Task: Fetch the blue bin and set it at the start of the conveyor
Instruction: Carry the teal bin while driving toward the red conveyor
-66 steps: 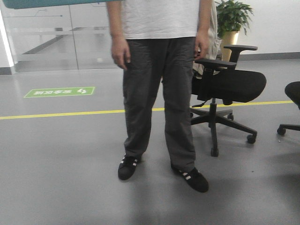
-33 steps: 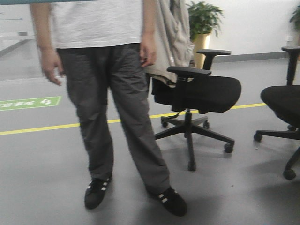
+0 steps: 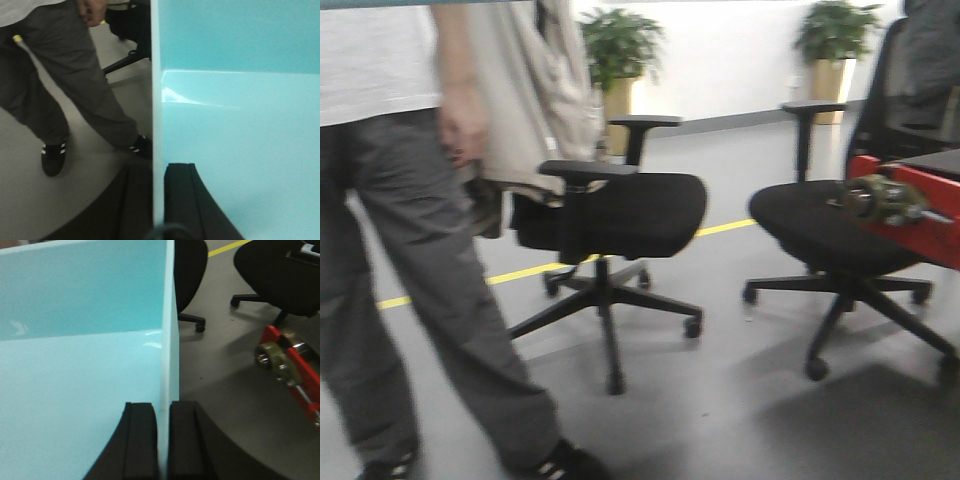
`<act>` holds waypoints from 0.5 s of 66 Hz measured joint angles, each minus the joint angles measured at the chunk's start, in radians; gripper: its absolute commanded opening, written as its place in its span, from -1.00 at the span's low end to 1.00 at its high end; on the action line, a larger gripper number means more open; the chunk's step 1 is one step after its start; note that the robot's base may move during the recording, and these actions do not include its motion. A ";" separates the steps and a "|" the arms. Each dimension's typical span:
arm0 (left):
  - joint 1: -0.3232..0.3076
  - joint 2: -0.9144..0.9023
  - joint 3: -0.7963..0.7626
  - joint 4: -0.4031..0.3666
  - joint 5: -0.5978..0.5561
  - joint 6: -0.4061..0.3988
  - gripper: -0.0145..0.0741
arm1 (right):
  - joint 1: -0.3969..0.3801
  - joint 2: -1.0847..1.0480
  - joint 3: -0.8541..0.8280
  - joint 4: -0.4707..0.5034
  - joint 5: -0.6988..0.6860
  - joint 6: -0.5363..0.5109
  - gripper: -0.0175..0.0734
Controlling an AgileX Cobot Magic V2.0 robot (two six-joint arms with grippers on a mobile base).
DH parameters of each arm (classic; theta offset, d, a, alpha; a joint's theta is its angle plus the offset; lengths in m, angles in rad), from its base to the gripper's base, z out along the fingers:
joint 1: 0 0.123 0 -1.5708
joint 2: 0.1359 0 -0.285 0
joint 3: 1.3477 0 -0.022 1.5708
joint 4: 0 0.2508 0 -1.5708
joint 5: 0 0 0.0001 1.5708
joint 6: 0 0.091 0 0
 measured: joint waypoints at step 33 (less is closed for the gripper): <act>0.000 0.000 0.000 0.005 0.000 0.000 -0.92 | -0.002 0.000 0.000 0.000 -0.017 0.000 -0.97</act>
